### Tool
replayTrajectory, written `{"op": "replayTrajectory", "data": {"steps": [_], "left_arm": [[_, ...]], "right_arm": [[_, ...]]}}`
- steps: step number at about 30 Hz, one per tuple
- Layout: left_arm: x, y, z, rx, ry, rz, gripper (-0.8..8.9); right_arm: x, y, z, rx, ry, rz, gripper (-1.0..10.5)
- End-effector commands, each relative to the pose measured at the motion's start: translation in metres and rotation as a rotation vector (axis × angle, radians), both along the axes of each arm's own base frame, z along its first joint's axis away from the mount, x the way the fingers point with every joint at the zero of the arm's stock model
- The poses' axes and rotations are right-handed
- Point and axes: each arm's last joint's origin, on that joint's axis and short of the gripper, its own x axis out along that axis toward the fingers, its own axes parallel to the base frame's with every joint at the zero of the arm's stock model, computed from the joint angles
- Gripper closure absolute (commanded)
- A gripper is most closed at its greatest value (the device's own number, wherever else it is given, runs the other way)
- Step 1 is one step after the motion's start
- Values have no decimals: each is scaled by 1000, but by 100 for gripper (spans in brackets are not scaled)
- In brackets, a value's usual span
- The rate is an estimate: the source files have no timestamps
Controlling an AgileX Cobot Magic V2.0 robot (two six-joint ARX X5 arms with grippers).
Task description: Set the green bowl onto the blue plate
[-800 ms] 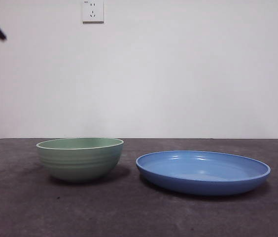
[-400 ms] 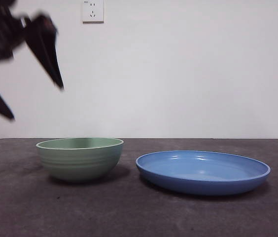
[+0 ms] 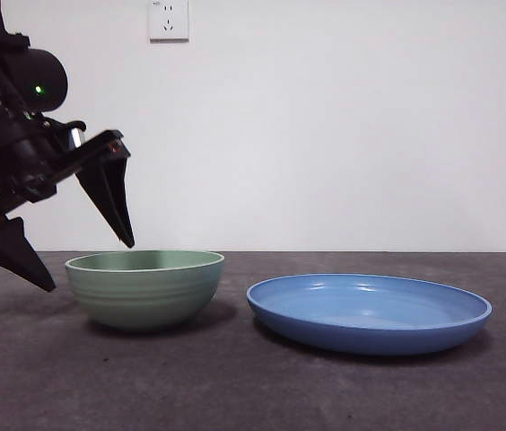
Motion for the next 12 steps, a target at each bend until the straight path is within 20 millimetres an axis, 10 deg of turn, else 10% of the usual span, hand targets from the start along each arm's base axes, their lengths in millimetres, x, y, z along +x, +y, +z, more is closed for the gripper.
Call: {"op": "replayTrajectory", "data": {"steps": [1,12], "left_arm": [[7,-5,-4,2,-1,0,404],[7,-8,-7,48,-3,11,578]], "right_arm": [[0,0,4,10,-9,-1,324],[0,0,4,9,-9,-1,324]]}}
